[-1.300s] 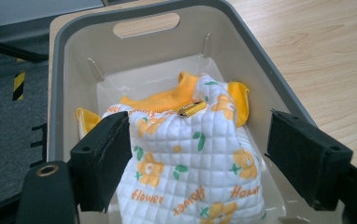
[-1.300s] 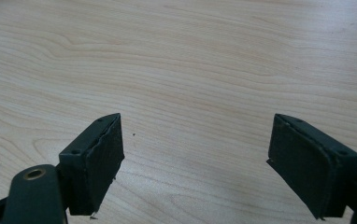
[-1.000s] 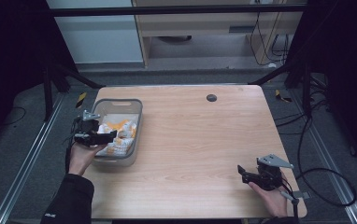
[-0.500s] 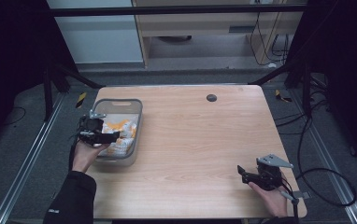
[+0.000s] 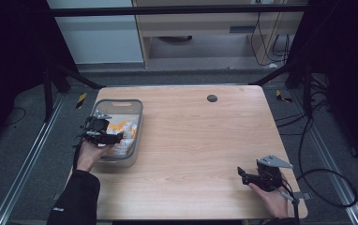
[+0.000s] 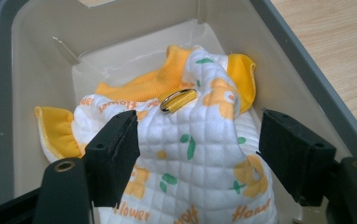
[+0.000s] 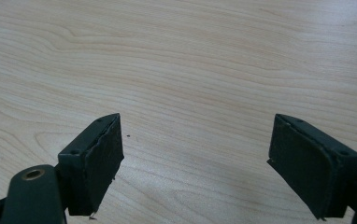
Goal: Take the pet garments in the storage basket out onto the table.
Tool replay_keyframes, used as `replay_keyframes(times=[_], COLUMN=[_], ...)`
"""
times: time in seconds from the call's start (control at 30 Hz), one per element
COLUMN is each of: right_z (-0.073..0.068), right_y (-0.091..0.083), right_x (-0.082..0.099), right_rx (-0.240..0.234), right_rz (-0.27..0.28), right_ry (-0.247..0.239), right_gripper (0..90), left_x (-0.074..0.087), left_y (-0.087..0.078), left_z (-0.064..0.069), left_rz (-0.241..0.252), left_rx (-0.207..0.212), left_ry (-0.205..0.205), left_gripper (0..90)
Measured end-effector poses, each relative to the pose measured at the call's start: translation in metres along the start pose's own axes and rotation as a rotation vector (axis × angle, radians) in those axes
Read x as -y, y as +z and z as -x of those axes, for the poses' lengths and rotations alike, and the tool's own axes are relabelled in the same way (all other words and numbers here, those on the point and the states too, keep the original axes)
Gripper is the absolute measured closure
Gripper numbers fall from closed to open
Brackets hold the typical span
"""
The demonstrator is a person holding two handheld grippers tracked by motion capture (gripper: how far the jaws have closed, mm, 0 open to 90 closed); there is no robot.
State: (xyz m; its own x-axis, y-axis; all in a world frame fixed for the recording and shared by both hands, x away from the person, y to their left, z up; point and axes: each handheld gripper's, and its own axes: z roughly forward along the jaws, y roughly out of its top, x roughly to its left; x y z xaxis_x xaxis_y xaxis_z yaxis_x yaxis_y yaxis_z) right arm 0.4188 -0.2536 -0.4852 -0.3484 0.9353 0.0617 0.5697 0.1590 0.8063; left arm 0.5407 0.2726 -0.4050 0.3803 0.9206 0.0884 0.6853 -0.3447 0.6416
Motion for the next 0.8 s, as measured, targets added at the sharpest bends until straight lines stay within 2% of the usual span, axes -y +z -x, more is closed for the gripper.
replay_keyframes(times=[0.27,0.6,0.8], right_z=[0.000,0.000,0.000], right_y=[0.000,0.000,0.000], right_x=[0.000,0.000,0.000], right_rx=[-0.006,-0.010,-0.010], right_rz=[-0.005,-0.009,-0.010], right_ry=[0.001,0.004,0.003], right_gripper=[17.5,17.5,17.4], left_x=[0.000,0.002,0.002], left_y=[0.010,0.017,0.020], left_z=[0.003,0.001,0.003], left_rz=[-0.031,-0.060,-0.082], left_rx=[-0.013,0.003,-0.011], left_ry=[0.018,-0.001,0.008], left_gripper=[31.7,44.6,57.5])
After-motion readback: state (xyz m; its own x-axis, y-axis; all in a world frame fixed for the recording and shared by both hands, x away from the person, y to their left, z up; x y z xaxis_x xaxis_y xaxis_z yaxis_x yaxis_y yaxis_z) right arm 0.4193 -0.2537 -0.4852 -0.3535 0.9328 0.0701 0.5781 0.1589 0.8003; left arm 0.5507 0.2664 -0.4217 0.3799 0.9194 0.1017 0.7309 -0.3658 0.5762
